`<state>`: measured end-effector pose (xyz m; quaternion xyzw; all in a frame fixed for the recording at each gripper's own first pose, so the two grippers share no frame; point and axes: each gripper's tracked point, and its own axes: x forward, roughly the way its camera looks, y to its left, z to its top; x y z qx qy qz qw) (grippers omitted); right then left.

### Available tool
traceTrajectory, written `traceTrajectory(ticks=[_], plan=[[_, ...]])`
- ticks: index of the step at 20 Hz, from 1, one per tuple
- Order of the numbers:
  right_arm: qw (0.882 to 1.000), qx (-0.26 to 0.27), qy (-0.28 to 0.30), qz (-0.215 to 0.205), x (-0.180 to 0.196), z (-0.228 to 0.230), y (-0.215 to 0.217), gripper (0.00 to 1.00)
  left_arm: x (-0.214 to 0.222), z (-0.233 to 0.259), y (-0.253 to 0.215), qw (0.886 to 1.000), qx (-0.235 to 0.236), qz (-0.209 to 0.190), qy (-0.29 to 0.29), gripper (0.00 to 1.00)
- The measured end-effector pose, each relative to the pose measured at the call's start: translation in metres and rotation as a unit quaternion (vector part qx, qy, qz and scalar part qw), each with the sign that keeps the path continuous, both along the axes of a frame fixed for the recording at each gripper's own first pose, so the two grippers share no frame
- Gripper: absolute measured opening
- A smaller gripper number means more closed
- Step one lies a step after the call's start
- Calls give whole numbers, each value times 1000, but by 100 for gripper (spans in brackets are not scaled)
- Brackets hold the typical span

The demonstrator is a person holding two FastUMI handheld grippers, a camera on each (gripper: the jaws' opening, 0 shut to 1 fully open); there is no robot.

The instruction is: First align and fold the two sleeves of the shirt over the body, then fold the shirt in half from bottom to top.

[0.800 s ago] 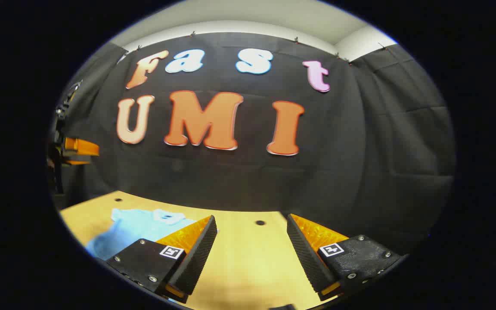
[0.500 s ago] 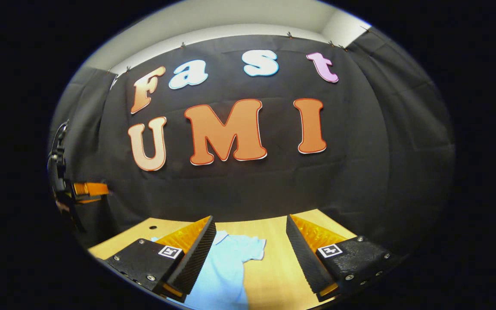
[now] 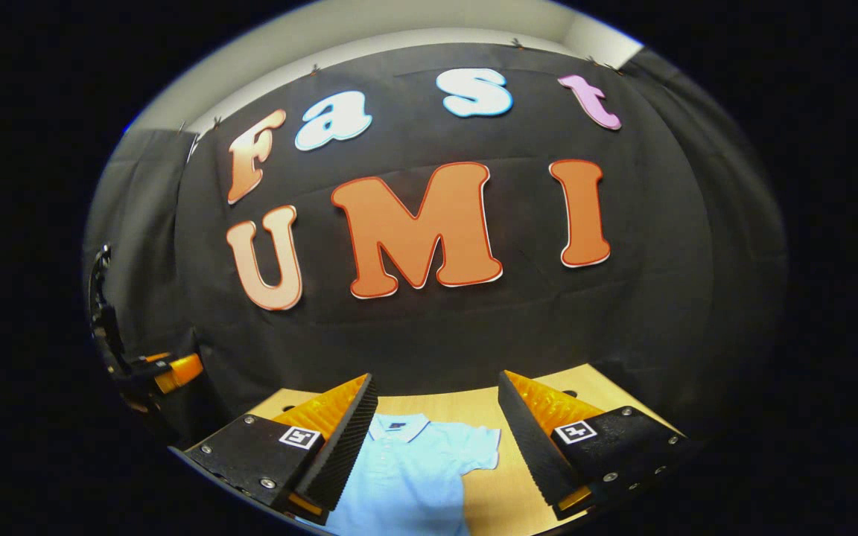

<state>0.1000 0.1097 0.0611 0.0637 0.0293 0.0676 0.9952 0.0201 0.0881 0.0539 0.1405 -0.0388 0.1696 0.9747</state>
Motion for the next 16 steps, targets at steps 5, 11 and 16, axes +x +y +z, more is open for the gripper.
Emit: traceTrajectory(ticks=[5,11,16], plan=[[998,-18,61,-3,28,-38,-3,98,21,-10,18,999,-26,18,9,99],[983,-5,176,-60,69,-100,-27,98,69,-19,50,998,-30,3,48,99],[944,-21,317,-89,111,-186,-33,98,88,-23,66,997,-9,-17,72,99]])
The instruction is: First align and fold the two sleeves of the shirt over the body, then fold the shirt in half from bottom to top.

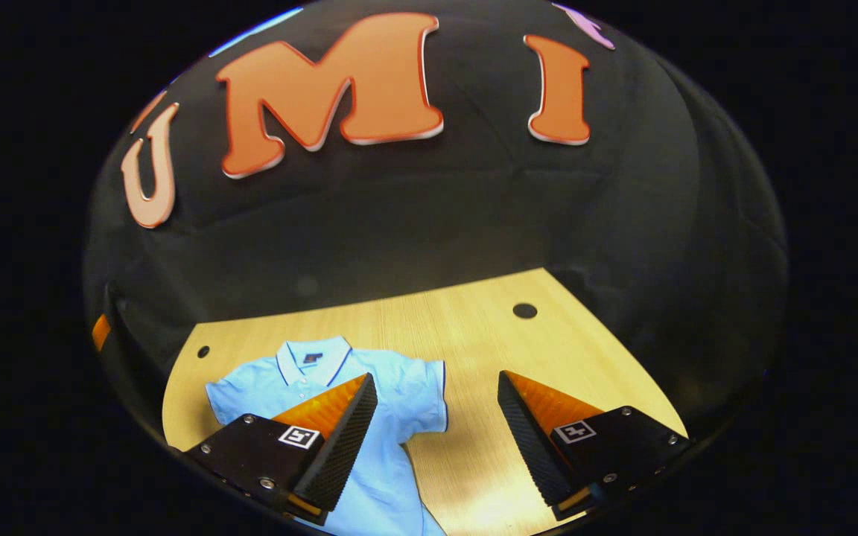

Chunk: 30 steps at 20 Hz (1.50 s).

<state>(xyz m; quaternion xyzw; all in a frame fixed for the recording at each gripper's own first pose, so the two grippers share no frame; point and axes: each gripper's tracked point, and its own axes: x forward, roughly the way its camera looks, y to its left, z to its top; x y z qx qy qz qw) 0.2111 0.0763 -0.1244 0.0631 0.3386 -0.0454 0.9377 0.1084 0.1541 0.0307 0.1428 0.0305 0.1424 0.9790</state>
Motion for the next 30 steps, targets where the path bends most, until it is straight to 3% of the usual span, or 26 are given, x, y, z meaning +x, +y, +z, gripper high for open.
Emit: traceTrajectory(ticks=[3,6,12,18,20,21,22,23,24,25,26,27,30], plan=[[996,-25,89,7,26,-60,1,99,9,5,18,1000,9,7,4,100],[984,-46,172,24,44,-107,2,99,14,-10,38,1000,3,19,20,100],[965,-36,261,14,55,-161,-3,100,21,-40,71,997,-39,48,43,99],[955,-42,292,27,50,-186,2,100,19,-54,90,994,-50,69,63,99],[957,-34,287,32,54,-186,9,90,20,-59,92,994,-53,72,68,99],[957,-26,287,32,54,-186,13,77,19,-60,94,993,-54,73,69,99],[956,-9,290,34,53,-187,20,72,19,-61,94,993,-54,75,70,100],[957,-5,288,29,55,-186,21,54,17,-61,93,993,-56,74,71,100],[957,-2,288,25,56,-186,22,46,16,-62,94,993,-58,74,72,99],[959,0,283,22,58,-187,21,22,16,-62,94,993,-59,73,73,99],[960,3,279,17,59,-186,20,18,16,-64,95,993,-60,74,73,99],[962,10,274,11,60,-186,20,7,16,-64,96,993,-62,74,74,99],[969,0,248,14,60,-180,20,1,12,-72,102,991,-74,78,83,99]])
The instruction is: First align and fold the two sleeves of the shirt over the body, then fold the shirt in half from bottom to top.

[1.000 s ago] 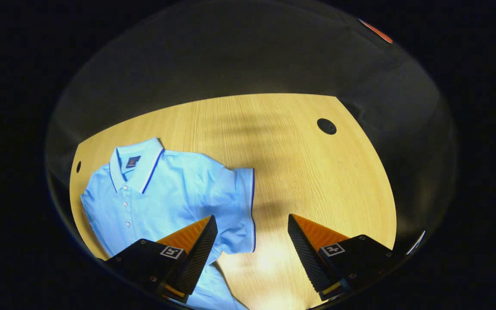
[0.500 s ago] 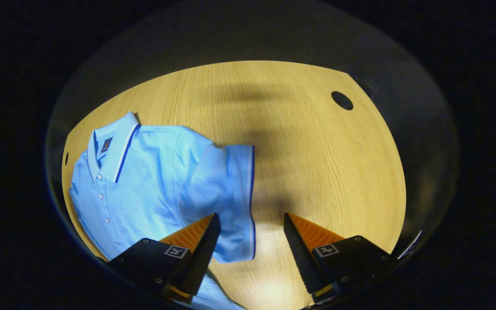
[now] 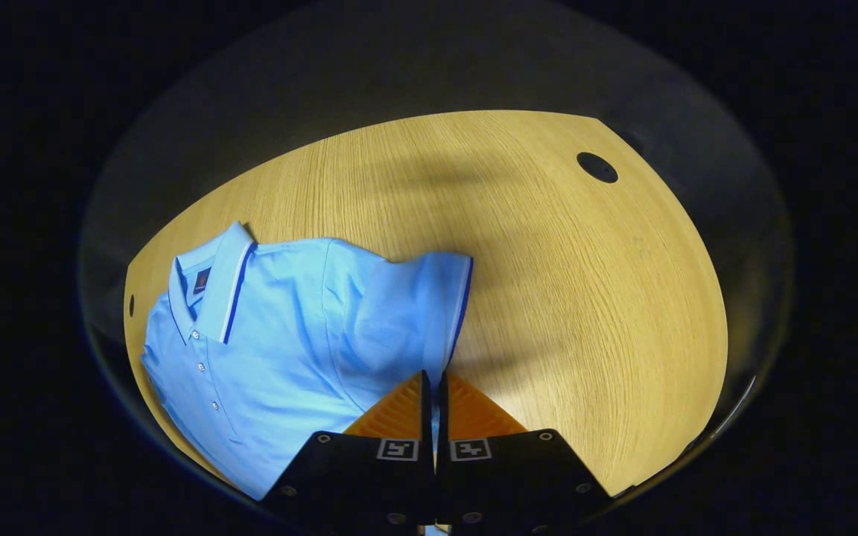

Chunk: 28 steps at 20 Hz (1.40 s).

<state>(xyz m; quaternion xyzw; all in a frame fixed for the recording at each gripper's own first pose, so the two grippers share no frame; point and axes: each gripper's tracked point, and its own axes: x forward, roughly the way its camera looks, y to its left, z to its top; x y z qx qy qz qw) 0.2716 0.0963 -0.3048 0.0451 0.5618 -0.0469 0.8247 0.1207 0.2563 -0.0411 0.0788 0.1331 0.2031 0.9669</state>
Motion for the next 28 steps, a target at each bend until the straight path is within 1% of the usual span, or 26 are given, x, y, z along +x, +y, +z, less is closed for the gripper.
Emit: traceTrajectory(ticks=[2,6,9,10,13,15,17,20,21,23,24,25,26,27,28], plan=[[999,-8,-33,15,5,20,7,1,-7,-5,6,1000,-13,1,7,99],[995,3,-90,51,8,66,41,1,-6,-13,9,999,-32,-3,11,99],[991,17,-111,76,1,87,74,1,-6,-16,13,999,-34,-11,23,99],[989,22,-117,82,0,92,84,1,-7,-17,13,999,-35,-14,28,100],[986,37,-125,102,-7,101,118,1,-6,-19,18,998,-40,-19,36,99],[983,42,-131,124,-11,105,141,1,-6,-19,22,998,-42,-20,38,99],[978,53,-132,149,-18,103,169,1,-7,-23,26,998,-44,-20,42,99],[973,77,-119,183,-33,94,205,4,-5,-30,32,997,-53,-16,50,99],[970,84,-117,195,-39,93,215,9,-6,-33,36,997,-55,-8,53,99],[968,87,-114,207,-49,92,223,14,-6,-39,41,996,-60,2,60,99],[968,86,-113,206,-52,92,222,32,-5,-42,41,996,-64,4,64,99],[968,87,-115,203,-56,93,222,46,-3,-46,43,995,-67,6,69,99],[969,87,-118,198,-59,95,218,51,-1,-50,43,995,-71,9,73,100],[970,85,-123,190,-61,97,211,71,1,-55,43,994,-77,14,75,99],[972,79,-129,177,-62,99,202,80,6,-62,42,993,-86,16,80,99]])
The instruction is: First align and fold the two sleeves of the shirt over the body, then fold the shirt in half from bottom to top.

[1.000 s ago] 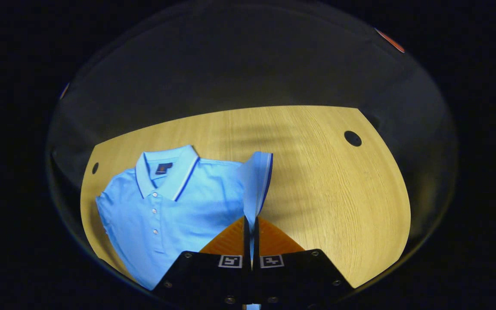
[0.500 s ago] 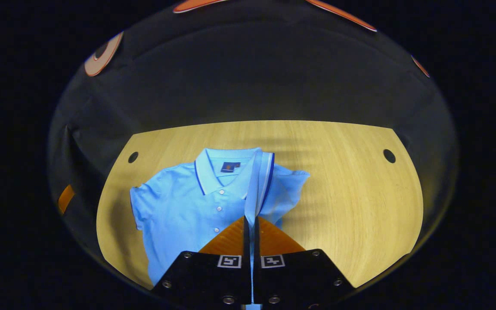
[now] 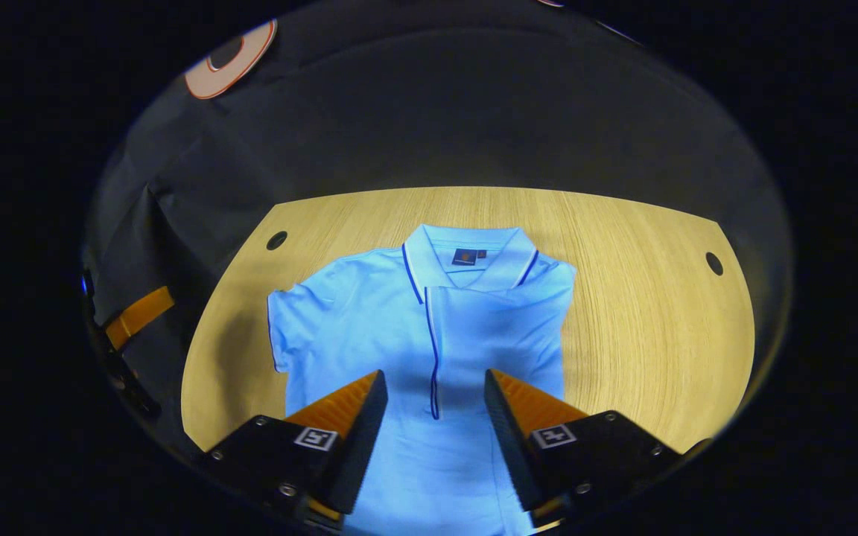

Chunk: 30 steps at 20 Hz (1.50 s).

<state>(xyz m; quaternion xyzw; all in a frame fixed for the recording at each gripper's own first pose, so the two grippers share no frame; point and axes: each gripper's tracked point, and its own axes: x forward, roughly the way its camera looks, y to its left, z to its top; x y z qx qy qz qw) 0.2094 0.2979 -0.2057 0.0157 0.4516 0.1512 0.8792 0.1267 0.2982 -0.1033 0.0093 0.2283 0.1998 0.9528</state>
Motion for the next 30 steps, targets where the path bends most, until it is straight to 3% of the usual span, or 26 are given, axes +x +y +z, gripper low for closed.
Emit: traceTrajectory(ticks=[1,2,8,16,26,30], plan=[[1000,-5,-5,-19,0,1,-11,98,6,-8,-2,1000,-9,2,6,99],[999,-8,-11,-33,-1,3,-22,100,12,-17,-3,1000,-16,5,14,99],[997,4,-5,-75,-21,6,-60,99,36,-74,-5,993,-71,41,87,100],[995,2,23,-99,-49,-13,-95,99,55,-139,-2,979,-87,52,175,100],[993,13,31,-110,-59,-10,-114,99,52,-152,9,969,-12,72,234,96],[993,24,31,-110,-62,-7,-114,99,56,-152,9,974,-5,93,209,97]])
